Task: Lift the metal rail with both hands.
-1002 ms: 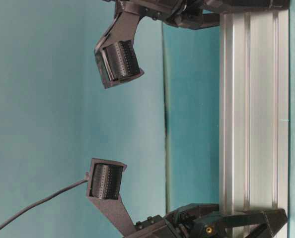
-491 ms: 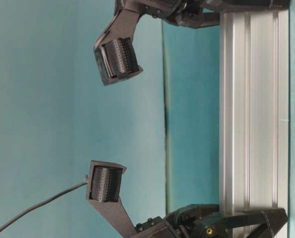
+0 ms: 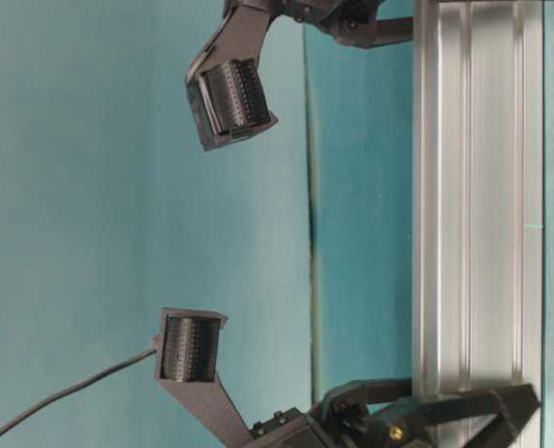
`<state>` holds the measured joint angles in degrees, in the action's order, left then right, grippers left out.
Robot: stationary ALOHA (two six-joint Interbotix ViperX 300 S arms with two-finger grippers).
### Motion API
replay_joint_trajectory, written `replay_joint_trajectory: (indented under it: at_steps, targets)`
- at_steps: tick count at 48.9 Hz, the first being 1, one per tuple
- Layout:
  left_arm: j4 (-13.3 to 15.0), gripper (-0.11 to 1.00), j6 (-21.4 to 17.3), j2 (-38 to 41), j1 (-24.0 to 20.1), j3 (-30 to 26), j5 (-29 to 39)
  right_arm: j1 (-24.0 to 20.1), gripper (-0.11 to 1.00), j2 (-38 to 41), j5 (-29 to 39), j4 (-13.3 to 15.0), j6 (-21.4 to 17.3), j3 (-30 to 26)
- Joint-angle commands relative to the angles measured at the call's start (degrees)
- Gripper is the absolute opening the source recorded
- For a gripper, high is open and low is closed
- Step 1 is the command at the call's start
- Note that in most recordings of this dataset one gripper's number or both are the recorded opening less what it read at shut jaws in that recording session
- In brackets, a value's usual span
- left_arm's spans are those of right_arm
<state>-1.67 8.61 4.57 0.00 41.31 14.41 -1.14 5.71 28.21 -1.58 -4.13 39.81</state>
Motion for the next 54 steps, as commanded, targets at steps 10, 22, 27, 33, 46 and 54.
replay_joint_trajectory:
  at_steps: [10, 22, 27, 33, 46, 54]
  targets:
    - [0.1, 0.97, -2.5, -3.1, 0.3, -0.4, -0.2, 0.4, 0.94, -0.1, -1.1, 0.1, -0.1, -0.5]
    - [0.1, 0.98, -4.1, -10.3, 0.3, 0.3, 1.2, 1.0, 0.94, -5.4, 0.0, 0.2, -0.1, -1.9]
    - [0.1, 0.98, -4.1, -13.7, 0.3, 0.3, 2.5, 1.5, 0.94, -9.9, 0.7, 0.4, -0.1, -2.5]
    - [0.1, 0.98, -4.2, -17.9, 0.2, 0.9, 2.8, 2.3, 0.94, -15.3, -0.4, 0.4, 0.1, -2.7]
    - [0.1, 0.98, -4.2, -26.5, 0.2, 2.2, 2.5, 3.3, 0.94, -24.1, -3.6, 0.4, -0.1, -1.7]
    - [0.1, 0.98, -4.3, -31.0, 0.4, 2.1, 2.5, 3.1, 0.94, -26.7, -5.2, 0.4, -0.1, -1.2]
